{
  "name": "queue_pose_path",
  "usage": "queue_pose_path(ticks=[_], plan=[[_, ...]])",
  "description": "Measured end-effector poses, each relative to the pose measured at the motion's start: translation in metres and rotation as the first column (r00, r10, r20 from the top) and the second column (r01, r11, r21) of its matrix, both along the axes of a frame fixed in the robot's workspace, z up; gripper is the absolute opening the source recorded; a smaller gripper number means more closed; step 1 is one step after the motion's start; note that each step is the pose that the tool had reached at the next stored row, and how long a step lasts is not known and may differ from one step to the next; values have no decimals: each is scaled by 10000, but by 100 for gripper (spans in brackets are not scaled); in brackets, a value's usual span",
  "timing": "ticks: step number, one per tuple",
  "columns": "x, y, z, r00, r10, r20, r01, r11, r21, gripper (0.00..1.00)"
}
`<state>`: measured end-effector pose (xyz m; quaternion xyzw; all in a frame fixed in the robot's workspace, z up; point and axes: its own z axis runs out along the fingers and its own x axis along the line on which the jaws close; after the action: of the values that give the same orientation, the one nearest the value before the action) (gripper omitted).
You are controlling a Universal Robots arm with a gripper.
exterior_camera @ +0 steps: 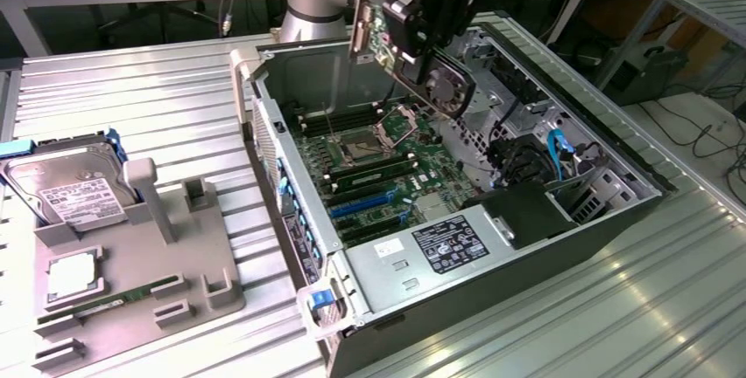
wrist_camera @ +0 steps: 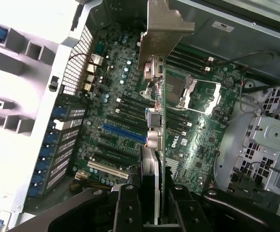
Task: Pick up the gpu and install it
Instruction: 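Insert the gpu into the slot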
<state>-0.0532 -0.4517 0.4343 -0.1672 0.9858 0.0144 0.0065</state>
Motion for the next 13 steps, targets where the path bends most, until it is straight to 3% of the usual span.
queue_pose_path(ticks=[6,13], plan=[[0,0,0,9976,686,0,-686,9976,-1,27],[0,0,0,9891,1470,0,-1470,9891,0,27]])
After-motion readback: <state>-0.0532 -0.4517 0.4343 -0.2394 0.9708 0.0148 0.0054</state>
